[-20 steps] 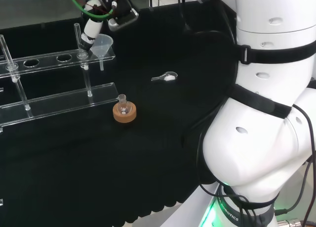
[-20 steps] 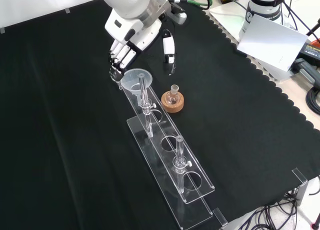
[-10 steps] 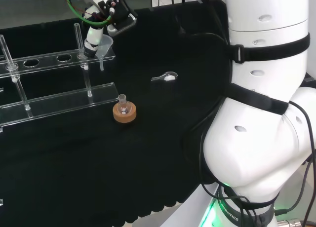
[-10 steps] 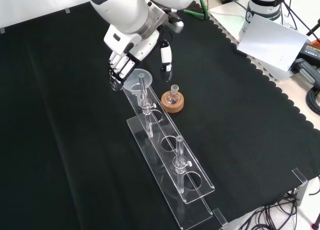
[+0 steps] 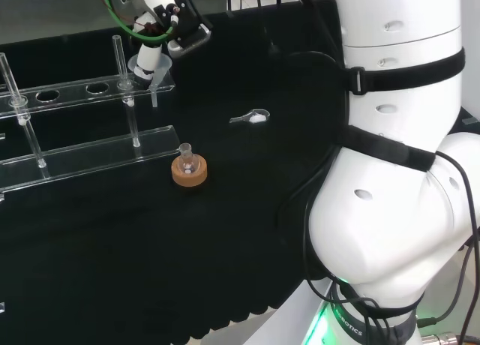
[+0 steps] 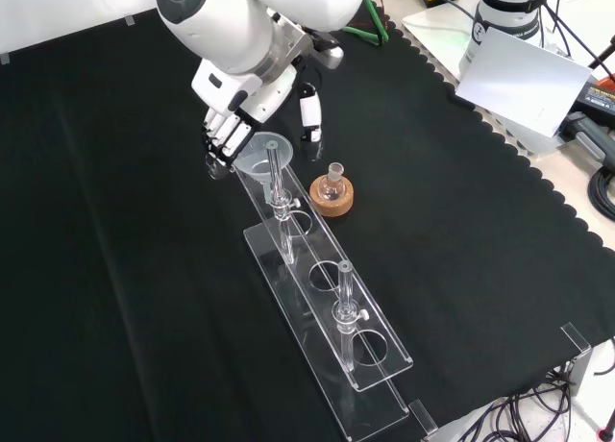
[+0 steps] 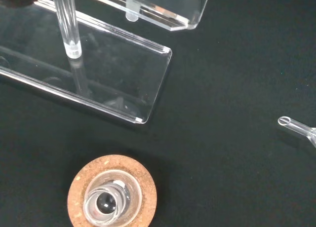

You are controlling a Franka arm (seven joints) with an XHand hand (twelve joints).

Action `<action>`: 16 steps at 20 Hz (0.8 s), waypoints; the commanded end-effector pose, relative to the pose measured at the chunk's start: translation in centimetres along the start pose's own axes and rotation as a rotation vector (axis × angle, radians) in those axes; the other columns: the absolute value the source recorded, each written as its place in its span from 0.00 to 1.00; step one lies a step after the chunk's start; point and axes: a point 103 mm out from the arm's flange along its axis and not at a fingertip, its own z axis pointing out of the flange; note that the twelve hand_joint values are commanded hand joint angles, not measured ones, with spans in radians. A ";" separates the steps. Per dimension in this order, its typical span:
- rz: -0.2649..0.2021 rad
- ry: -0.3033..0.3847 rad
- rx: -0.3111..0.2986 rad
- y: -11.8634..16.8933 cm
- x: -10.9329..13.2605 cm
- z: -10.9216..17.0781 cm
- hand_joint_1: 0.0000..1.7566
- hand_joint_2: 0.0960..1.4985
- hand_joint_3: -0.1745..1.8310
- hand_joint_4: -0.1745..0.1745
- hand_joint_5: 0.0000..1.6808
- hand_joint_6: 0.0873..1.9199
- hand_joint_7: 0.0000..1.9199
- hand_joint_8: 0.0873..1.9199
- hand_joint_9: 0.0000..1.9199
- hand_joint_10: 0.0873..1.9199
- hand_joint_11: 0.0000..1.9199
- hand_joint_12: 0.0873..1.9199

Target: Pick up the funnel from the transparent funnel stand.

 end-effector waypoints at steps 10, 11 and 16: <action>0.000 -0.009 -0.044 0.6 0.0 0.9 0.36 0.44 0.20 0.31 0.10 0.00 0.05 0.36 0.25 0.34 0.18 0.77; 0.004 -0.011 -0.047 0.6 0.0 0.9 0.36 0.44 0.20 0.30 0.11 0.00 0.05 0.36 0.26 0.33 0.18 0.77; 0.019 -0.027 -0.068 0.6 0.0 1.1 0.38 0.43 0.24 0.28 0.17 0.00 0.12 0.36 0.32 0.29 0.20 0.75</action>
